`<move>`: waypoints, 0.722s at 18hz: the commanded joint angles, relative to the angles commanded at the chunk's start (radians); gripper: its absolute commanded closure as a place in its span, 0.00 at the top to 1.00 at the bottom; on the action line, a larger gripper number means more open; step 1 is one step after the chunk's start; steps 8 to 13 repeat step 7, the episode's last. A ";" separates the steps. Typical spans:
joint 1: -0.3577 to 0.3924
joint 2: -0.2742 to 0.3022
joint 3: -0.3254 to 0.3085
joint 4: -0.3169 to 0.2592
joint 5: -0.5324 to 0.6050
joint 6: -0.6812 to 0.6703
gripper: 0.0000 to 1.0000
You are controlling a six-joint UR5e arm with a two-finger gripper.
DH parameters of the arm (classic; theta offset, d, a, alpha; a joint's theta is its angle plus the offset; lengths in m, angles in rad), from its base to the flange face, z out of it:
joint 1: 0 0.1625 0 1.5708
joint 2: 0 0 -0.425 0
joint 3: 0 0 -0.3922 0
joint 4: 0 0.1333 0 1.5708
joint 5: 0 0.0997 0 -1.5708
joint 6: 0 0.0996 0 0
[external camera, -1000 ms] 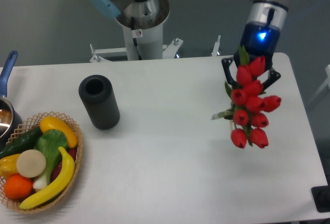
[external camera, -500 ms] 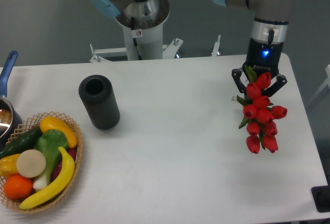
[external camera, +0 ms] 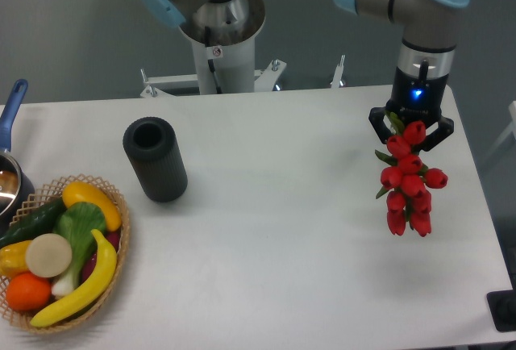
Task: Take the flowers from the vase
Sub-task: 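Carry the tulip bunch away from the vase and hold it above the table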
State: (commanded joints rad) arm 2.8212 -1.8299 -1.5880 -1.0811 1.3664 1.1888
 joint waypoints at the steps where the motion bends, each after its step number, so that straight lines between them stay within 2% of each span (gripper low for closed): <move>1: -0.018 -0.015 0.032 -0.035 0.026 0.000 0.04; 3: -0.031 -0.037 0.080 -0.104 0.048 0.000 0.04; 5: -0.031 -0.040 0.100 -0.144 0.049 0.021 0.04; 13: -0.031 -0.039 0.100 -0.154 0.060 0.051 0.04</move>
